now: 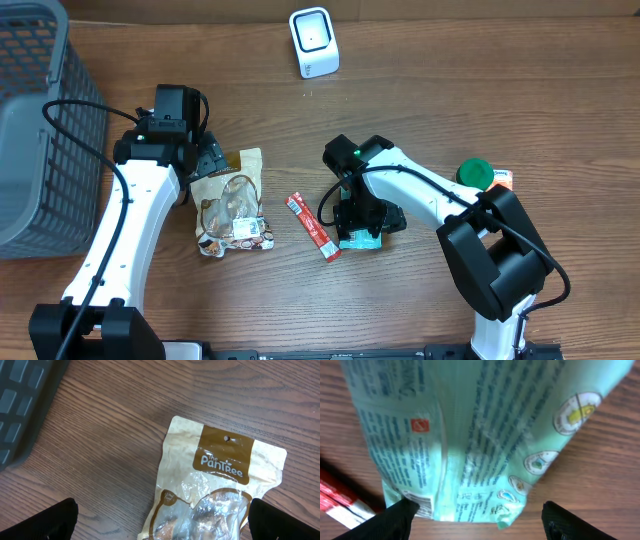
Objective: Scan the item barcode
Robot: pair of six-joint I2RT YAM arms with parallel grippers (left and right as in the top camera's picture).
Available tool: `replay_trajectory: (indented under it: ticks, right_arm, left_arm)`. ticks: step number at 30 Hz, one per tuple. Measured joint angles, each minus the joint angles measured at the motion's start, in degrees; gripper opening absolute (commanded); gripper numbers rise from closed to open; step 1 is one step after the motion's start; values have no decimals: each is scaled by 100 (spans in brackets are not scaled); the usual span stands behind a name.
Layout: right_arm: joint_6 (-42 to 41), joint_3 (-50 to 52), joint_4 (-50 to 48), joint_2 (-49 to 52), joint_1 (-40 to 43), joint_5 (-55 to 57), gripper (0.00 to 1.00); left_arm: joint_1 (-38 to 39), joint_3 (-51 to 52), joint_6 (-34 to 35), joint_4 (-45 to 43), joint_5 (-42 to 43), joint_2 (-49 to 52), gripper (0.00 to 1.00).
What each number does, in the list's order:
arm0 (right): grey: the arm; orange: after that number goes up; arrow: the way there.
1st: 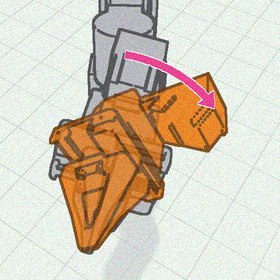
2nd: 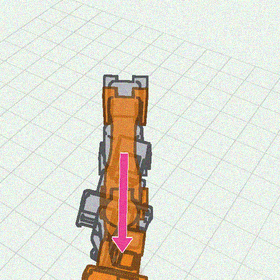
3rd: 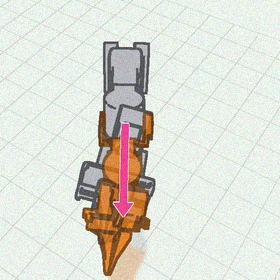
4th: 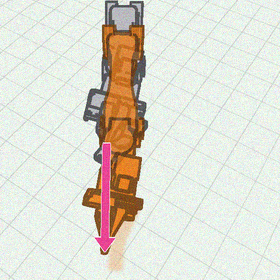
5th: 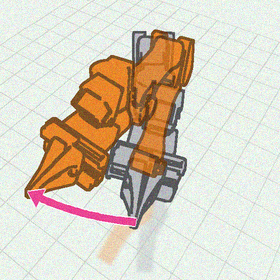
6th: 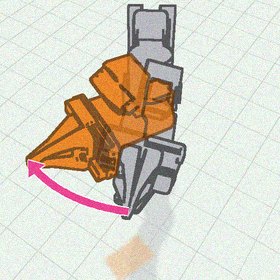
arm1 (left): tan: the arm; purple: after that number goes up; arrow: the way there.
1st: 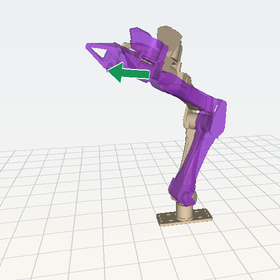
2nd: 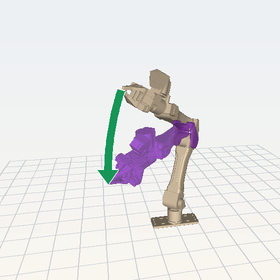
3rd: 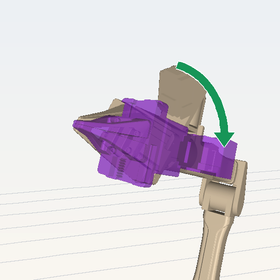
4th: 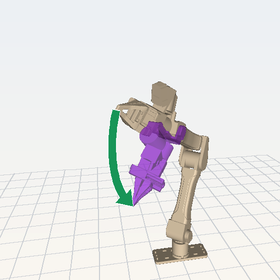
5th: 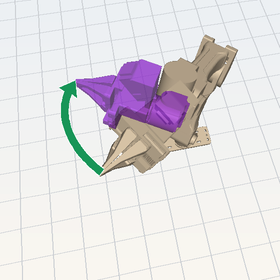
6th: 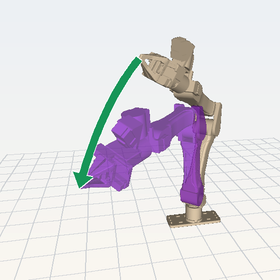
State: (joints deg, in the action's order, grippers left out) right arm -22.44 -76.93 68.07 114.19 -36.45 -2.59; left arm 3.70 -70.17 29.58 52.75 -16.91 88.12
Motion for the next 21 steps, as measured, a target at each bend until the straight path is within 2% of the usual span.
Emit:
replay_trajectory:
  ticks: [10,14,21]
  right_arm:
    - [0,-1357,1130,122,7,-61,75]
    - [-2,-1335,1207,122,2,-195,75]
    - [-2,-826,640,122,-20,-260,74]
  left_arm:
    - [0,0,2,0,0,0,100]
    - [0,0,2,0,0,0,99]
    - [0,0,0,2,0,0,100]
